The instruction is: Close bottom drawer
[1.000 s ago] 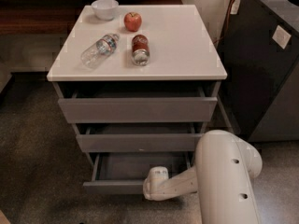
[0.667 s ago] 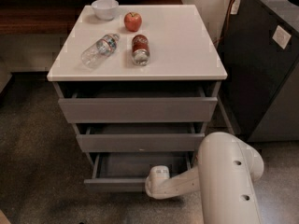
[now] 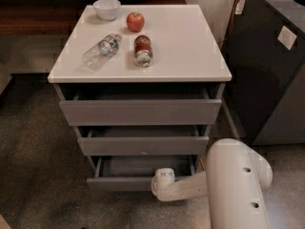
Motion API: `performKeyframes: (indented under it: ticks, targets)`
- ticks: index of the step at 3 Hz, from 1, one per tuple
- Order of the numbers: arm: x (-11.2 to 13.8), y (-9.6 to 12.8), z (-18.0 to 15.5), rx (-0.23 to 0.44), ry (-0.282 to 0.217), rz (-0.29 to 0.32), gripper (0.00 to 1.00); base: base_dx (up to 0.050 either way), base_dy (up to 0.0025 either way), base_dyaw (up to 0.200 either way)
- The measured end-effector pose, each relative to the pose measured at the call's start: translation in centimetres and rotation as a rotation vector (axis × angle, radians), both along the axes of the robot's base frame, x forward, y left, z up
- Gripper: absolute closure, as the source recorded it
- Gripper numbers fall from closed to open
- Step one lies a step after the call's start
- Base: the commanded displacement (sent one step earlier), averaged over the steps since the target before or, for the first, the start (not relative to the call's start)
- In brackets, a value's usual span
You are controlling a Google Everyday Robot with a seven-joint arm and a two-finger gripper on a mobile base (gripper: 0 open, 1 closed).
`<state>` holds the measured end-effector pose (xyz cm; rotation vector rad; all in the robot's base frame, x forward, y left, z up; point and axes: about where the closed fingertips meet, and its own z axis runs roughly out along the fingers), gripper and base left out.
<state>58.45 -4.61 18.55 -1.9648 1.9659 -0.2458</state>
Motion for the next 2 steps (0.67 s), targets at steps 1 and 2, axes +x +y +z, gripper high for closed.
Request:
performKeyframes:
  ticks: [1,2]
  targets:
    - [1.4,-0.6,-0.5,-0.007,-0.026,-0.009,1.0,0.0,0.0,0.0]
    - [2.9,-1.1,-0.9,-0.005,-0.043,-0.01,1.0,0.0,0.0,0.0]
